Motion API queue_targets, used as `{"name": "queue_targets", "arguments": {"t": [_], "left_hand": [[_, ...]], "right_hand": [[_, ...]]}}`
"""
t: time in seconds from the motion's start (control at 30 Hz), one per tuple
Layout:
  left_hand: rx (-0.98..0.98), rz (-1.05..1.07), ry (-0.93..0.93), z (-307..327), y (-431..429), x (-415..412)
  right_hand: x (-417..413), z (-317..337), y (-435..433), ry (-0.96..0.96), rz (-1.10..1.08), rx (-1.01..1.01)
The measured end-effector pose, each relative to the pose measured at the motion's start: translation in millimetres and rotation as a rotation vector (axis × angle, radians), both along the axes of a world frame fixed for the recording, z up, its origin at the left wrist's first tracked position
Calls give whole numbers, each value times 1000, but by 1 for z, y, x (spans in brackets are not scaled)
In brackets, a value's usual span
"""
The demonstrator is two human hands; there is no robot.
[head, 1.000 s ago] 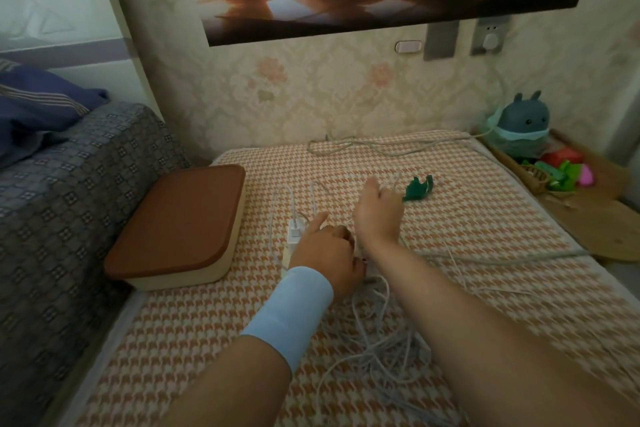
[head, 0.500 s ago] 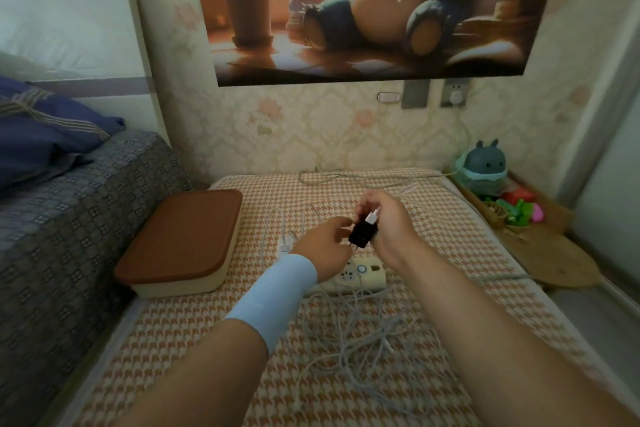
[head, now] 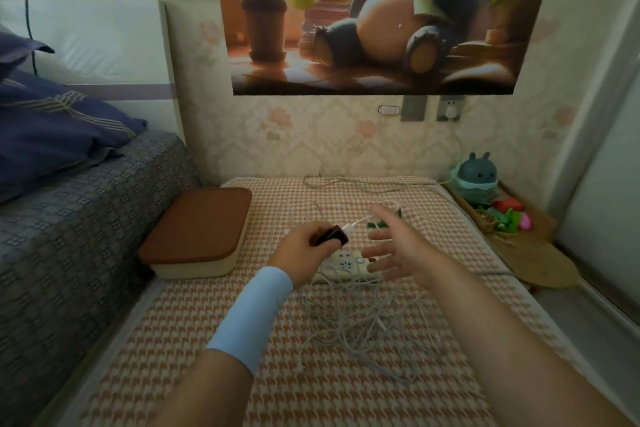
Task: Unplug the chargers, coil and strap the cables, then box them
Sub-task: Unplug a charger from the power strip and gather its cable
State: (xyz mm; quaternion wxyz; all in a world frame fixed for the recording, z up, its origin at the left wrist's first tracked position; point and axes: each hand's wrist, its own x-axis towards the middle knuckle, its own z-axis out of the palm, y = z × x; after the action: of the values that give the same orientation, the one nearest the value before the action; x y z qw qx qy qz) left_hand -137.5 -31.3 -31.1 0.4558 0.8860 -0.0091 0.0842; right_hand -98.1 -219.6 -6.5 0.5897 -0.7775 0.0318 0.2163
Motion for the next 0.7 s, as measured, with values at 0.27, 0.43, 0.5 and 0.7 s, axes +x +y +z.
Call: {"name": "queue_targets", "arguments": {"t": [0.27,0.43,0.5,0.7], "left_hand": [[-175,-305,73,30,30,13],[-648,-297,109,19,43,-6],[-867,-232,82,14,56,-11],[-1123,34,-133,10,80,-14]], "right_hand": [[21,-6,-17,-725,-122,-514],[5,-11,6,-677,27,-132],[-1,-13,10,-589,36,-69],[8,-29,2,-336,67,-552]]}}
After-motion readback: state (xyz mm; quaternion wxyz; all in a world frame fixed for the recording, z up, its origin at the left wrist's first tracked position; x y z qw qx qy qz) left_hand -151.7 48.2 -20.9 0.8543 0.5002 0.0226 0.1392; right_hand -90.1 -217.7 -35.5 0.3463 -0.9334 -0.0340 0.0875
